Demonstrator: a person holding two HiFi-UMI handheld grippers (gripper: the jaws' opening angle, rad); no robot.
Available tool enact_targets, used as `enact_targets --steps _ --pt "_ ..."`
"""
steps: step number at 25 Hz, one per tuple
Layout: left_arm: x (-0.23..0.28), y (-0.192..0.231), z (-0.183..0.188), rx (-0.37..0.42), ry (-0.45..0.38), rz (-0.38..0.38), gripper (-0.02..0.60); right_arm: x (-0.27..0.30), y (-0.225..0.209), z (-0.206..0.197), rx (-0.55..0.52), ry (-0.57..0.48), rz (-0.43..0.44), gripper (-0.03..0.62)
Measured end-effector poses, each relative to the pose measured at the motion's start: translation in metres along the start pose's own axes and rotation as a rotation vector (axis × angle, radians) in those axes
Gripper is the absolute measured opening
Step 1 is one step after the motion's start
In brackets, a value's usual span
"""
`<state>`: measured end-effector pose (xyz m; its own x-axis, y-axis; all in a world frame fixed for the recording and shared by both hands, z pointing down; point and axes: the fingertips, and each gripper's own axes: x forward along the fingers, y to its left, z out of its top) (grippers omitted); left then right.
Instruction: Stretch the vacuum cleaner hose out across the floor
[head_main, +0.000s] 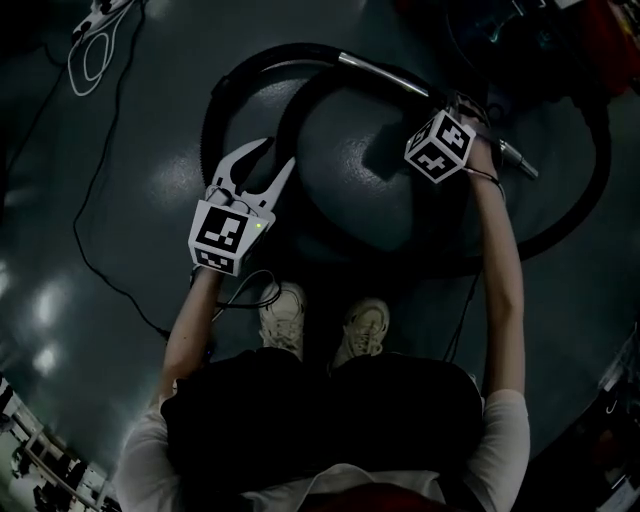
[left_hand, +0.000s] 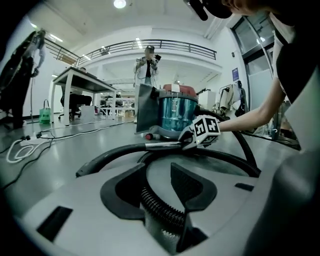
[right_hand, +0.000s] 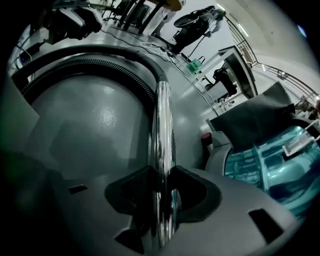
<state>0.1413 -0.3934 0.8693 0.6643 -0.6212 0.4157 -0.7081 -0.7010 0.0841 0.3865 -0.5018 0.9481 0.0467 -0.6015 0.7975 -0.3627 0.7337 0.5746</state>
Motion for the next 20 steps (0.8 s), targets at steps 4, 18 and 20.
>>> enact_targets --steps 4,18,20 --pt "-0.007 0.023 0.009 -0.012 -0.032 0.057 0.143 0.006 -0.005 0.007 0.033 0.008 -0.015 0.153" --pt "-0.047 0.065 0.055 0.229 -0.074 0.242 0.142 -0.085 0.061 0.206 -0.359 -0.499 -0.182 0.156" --pt "-0.063 0.071 0.063 0.189 -0.102 0.275 0.143 -0.102 0.061 0.253 -0.483 -0.599 -0.276 0.156"
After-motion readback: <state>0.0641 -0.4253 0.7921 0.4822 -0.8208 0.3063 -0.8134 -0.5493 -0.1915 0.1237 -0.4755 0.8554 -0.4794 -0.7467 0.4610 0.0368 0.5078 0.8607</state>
